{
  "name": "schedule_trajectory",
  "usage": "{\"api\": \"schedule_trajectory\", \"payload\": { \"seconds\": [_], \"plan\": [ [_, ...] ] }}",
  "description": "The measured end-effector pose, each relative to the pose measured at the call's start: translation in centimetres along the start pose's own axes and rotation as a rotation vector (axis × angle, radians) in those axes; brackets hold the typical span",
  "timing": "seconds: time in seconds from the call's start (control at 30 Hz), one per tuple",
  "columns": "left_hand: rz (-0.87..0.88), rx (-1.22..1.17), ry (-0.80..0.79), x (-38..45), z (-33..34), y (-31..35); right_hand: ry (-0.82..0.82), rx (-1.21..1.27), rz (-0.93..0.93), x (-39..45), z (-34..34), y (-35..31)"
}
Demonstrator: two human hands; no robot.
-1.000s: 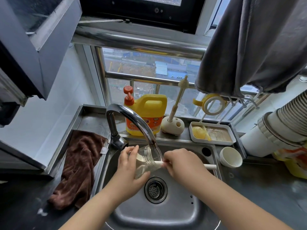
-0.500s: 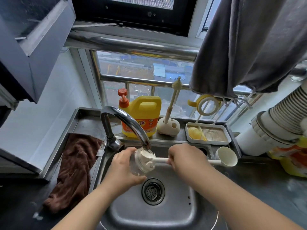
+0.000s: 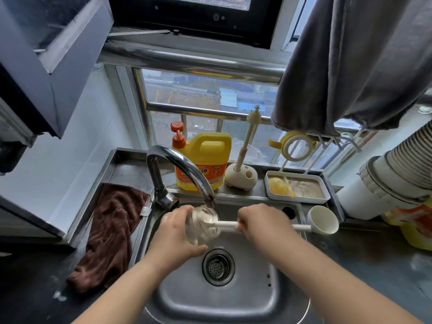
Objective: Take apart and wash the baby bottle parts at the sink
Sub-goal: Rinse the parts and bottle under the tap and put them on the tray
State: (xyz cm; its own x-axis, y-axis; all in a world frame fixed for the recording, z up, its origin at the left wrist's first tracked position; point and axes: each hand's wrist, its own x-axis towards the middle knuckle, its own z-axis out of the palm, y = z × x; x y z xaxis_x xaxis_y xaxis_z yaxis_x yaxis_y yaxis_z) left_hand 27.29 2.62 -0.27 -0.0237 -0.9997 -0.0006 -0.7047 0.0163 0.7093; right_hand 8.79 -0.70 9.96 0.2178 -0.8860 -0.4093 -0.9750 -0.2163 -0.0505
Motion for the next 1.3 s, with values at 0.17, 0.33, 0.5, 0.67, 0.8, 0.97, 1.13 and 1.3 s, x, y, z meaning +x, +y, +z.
{"api": "schedule_trajectory", "payload": {
  "seconds": [0.17, 0.33, 0.5, 0.67, 0.8, 0.97, 1.13, 1.3],
  "plan": [
    [-0.015, 0.037, 0.005, -0.7, -0.5, -0.8, 0.138, 0.105, -0.026, -1.8, -0.3, 2.7],
    [0.13, 0.483, 0.0, -1.1, -1.2, -1.4, 0.156, 0.116, 0.113, -2.3, 0.6, 5.3],
    [0.231, 0.683, 0.001, -1.2, -1.6, -0.9, 0.097, 0.128, 0.107, -2.8, 2.5, 5.7],
    [0.148, 0.546, -0.045, -1.7, -2.1, -0.6, 0.098, 0.242, 0.109, -3.0, 3.5, 5.3],
    [-0.026, 0.235, -0.089, -2.4, -1.6, -0.8, 0.065, 0.403, 0.127, -3.2, 4.2, 4.8],
    [-0.143, 0.08, -0.159, -3.2, -0.9, -0.6, -0.031, 0.488, 0.046, -2.7, 5.0, 3.7],
    [-0.093, -0.008, -0.191, -3.2, -1.3, -0.7, -0.161, 0.504, -0.06, -1.8, 4.8, 2.6],
    [-0.138, -0.292, -0.224, -3.1, -2.0, -0.5, -0.129, 0.587, -0.137, -1.4, 4.5, 2.4]
  ]
}}
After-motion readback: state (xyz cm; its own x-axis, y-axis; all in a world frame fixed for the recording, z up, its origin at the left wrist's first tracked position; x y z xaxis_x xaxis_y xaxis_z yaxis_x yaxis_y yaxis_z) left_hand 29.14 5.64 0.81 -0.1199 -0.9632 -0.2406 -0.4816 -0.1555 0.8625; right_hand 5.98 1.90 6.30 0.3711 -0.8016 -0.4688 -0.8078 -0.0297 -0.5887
